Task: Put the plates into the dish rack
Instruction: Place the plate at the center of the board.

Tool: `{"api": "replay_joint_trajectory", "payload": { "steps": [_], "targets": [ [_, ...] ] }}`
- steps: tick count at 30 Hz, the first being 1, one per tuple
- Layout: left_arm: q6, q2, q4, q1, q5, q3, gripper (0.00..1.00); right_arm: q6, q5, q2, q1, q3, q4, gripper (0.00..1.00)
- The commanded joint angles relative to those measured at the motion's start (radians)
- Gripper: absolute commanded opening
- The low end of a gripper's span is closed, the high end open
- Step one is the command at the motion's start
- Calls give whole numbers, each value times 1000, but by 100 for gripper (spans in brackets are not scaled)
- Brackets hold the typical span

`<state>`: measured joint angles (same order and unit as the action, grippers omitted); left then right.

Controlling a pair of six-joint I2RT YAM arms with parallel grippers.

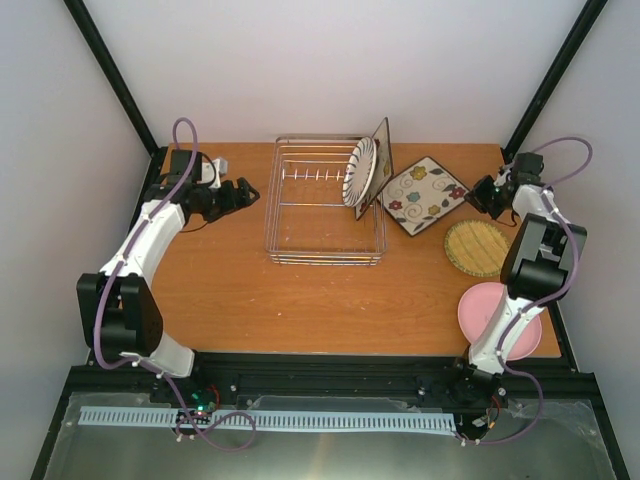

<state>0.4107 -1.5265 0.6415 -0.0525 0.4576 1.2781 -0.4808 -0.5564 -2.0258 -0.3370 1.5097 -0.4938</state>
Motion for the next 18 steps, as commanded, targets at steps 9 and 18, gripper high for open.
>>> {"api": "replay_joint_trajectory", "payload": {
  "steps": [9,18],
  "targets": [
    [-1,41,-52,6,64,-27,95,130,214,328,13,-247,-171,3],
    [0,63,-65,1,93,-53,95,133,342,581,10,-455,-226,3]
  ]
}}
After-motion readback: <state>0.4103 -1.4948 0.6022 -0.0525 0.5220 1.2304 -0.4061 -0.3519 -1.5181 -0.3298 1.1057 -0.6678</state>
